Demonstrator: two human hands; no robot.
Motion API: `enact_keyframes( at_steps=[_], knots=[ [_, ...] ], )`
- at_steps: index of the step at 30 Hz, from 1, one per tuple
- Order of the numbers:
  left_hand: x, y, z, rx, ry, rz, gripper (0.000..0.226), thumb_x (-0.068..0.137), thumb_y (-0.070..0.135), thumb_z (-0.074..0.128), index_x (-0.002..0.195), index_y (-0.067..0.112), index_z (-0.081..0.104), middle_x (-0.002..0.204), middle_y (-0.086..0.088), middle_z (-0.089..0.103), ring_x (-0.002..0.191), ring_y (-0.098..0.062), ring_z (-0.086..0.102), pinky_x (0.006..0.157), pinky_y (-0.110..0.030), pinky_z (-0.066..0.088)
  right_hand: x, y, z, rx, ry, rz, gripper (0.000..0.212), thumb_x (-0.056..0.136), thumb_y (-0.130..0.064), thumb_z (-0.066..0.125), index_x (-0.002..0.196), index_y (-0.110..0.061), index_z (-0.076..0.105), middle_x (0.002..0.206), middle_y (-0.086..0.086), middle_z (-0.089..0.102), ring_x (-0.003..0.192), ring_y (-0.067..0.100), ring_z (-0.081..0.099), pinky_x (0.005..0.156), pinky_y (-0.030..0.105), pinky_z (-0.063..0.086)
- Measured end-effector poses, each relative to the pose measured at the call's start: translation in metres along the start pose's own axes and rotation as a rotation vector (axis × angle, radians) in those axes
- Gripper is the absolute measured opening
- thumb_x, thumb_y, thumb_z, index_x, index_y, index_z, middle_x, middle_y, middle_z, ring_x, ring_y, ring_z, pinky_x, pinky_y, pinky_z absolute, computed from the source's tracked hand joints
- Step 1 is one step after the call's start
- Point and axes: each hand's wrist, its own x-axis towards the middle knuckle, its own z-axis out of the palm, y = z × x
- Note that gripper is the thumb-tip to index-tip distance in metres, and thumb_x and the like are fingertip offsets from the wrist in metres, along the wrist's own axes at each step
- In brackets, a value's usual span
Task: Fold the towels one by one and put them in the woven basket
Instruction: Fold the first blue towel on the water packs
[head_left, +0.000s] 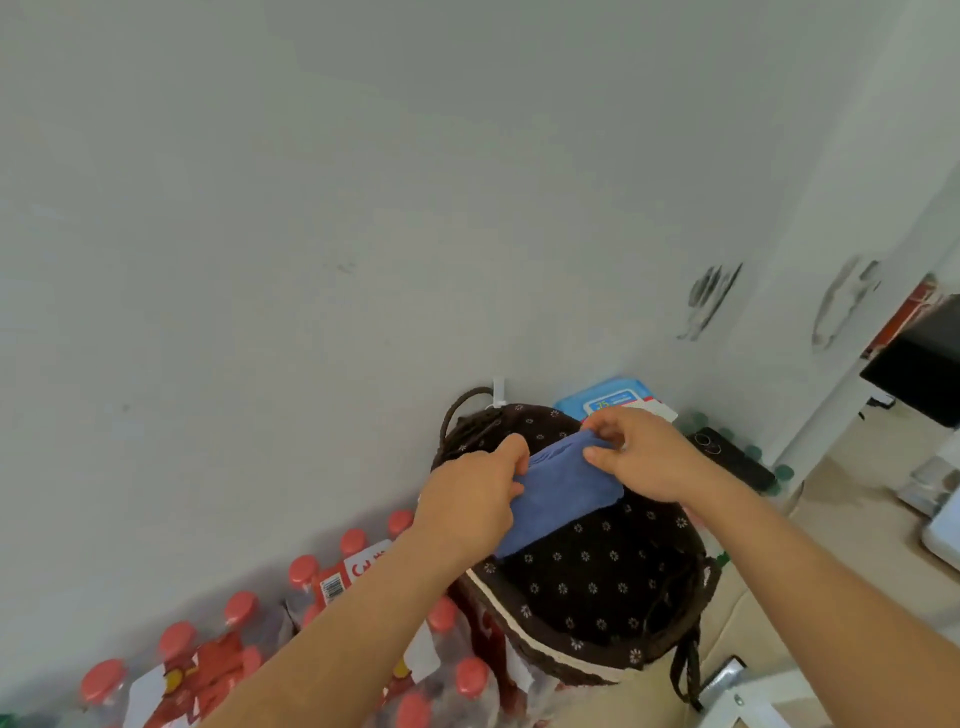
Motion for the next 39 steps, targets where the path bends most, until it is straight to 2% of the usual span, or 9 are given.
enact_keyframes(
  at_steps=[2, 5, 11, 20, 24, 28, 32, 37, 39],
  knots=[
    [0.016, -0.001, 0.012, 0.026, -0.043, -0.084, 0.023, 0.086, 0.007, 0.047, 0.089, 0.026, 0.034, 0.062, 0.005, 0.044, 0.060, -0.017, 0.044, 0.056, -0.034, 0.033, 0.022, 0.009, 0.005, -0.102, -0.067, -0.025, 0.011, 0.087, -0.023, 0.058, 0.095, -0.030, 0.057, 0.098, -0.007, 0.065, 0.094, 0.016, 0.060, 0.088, 0.034, 0.048],
    [0.029, -0.003, 0.025, 0.057, -0.102, -0.191, 0.021, 0.083, 0.007, 0.046, 0.088, 0.024, 0.036, 0.071, 0.002, 0.053, 0.065, -0.020, 0.051, 0.058, -0.038, 0.041, 0.046, 0.011, 0.014, -0.314, -0.073, -0.133, 0.013, 0.088, -0.027, 0.054, 0.101, -0.025, 0.056, 0.101, 0.001, 0.062, 0.099, 0.023, 0.055, 0.085, 0.036, 0.044],
    [0.044, 0.000, 0.033, 0.319, -0.232, -0.293, 0.030, 0.084, 0.007, 0.054, 0.109, 0.017, 0.041, 0.094, -0.009, 0.062, 0.085, -0.031, 0.061, 0.060, -0.039, 0.040, 0.068, -0.001, 0.044, -0.769, -0.129, -0.348, 0.021, 0.085, -0.026, 0.057, 0.105, -0.020, 0.051, 0.107, 0.004, 0.064, 0.111, 0.026, 0.046, 0.085, 0.042, 0.030],
    [0.061, 0.000, 0.036, 0.349, -0.234, -0.331, 0.020, 0.087, 0.010, 0.049, 0.106, 0.014, 0.045, 0.096, -0.008, 0.063, 0.085, -0.027, 0.060, 0.060, -0.036, 0.037, 0.087, -0.011, 0.033, -0.852, -0.181, -0.392, 0.014, 0.083, -0.015, 0.057, 0.096, -0.020, 0.059, 0.106, 0.003, 0.064, 0.108, 0.025, 0.049, 0.086, 0.040, 0.028],
    [0.068, 0.000, 0.043, 0.481, -0.253, -0.351, 0.021, 0.092, 0.010, 0.049, 0.112, 0.011, 0.046, 0.098, -0.006, 0.066, 0.088, -0.025, 0.064, 0.061, -0.034, 0.039, 0.092, -0.001, 0.047, -0.782, 0.071, -0.662, 0.021, 0.051, -0.009, 0.074, 0.064, -0.019, 0.060, 0.067, 0.000, 0.058, 0.066, 0.022, 0.058, 0.064, 0.034, 0.023],
    [0.066, -0.005, 0.045, 0.519, -0.179, -0.293, 0.023, 0.094, 0.009, 0.045, 0.116, 0.008, 0.049, 0.117, -0.010, 0.054, 0.109, -0.027, 0.052, 0.071, -0.034, 0.041, 0.086, 0.020, 0.055, -0.757, -0.093, -0.913, 0.025, 0.052, -0.014, 0.078, 0.067, -0.019, 0.058, 0.067, -0.001, 0.056, 0.060, 0.019, 0.057, 0.050, 0.031, 0.043],
    [0.060, -0.003, 0.045, 0.485, -0.201, -0.198, 0.020, 0.091, 0.010, 0.050, 0.111, 0.010, 0.051, 0.113, -0.008, 0.054, 0.103, -0.026, 0.055, 0.068, -0.033, 0.040, 0.081, 0.033, 0.060, -0.846, -0.137, -0.881, 0.019, 0.060, -0.021, 0.077, 0.072, -0.018, 0.063, 0.068, -0.001, 0.060, 0.058, 0.019, 0.058, 0.044, 0.030, 0.041],
    [0.049, -0.005, 0.052, 0.540, -0.329, -0.197, 0.024, 0.094, 0.020, 0.052, 0.115, 0.008, 0.050, 0.110, -0.011, 0.058, 0.093, -0.028, 0.061, 0.062, -0.035, 0.039, 0.085, 0.022, 0.065, -0.878, -0.149, -0.813, 0.027, 0.049, -0.017, 0.084, 0.067, -0.012, 0.065, 0.059, 0.003, 0.060, 0.047, 0.019, 0.055, 0.036, 0.027, 0.037],
    [0.052, -0.002, 0.052, 0.556, -0.355, -0.188, 0.026, 0.093, 0.013, 0.050, 0.118, 0.006, 0.049, 0.111, -0.014, 0.058, 0.095, -0.030, 0.061, 0.064, -0.034, 0.039, 0.084, 0.016, 0.068, -0.875, -0.195, -0.771, 0.024, 0.063, -0.017, 0.079, 0.080, -0.008, 0.066, 0.071, 0.008, 0.065, 0.057, 0.022, 0.061, 0.041, 0.029, 0.036]
  ],
)
